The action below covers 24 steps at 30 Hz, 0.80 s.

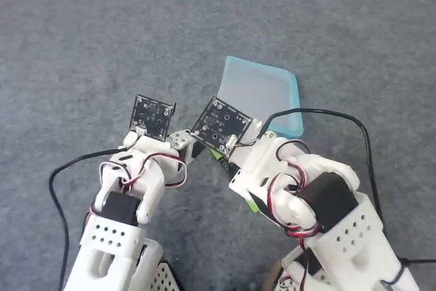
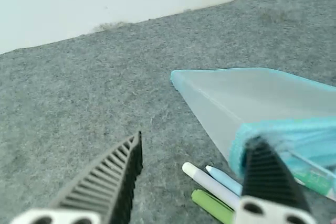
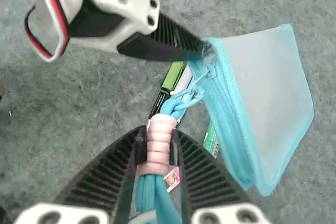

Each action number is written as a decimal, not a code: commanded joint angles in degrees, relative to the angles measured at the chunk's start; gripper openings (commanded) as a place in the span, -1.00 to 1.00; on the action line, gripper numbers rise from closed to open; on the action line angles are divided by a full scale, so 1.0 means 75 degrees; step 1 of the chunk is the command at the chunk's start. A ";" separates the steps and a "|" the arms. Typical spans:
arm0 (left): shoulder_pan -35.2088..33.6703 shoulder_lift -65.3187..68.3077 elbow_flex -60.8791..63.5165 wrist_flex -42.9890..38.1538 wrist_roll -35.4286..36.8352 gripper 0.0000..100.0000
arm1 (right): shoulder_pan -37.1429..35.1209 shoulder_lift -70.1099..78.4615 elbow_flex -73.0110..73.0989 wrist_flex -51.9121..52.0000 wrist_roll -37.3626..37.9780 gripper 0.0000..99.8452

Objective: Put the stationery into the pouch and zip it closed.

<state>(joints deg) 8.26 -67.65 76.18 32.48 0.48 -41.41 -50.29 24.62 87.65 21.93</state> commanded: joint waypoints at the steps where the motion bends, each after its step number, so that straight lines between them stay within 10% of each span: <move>1: -0.0340 0.0246 -0.0100 -0.0176 0.0129 -0.51 | 0.0381 -0.0346 -0.0481 0.0205 0.0164 -0.99; 24: 0.0223 0.0199 -0.0100 0.0188 0.0082 -0.39 | -0.0557 -0.0346 -0.0059 0.0111 0.0094 -0.99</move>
<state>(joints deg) 9.67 -66.15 76.26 33.63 0.48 -45.10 -51.52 24.18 88.70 23.25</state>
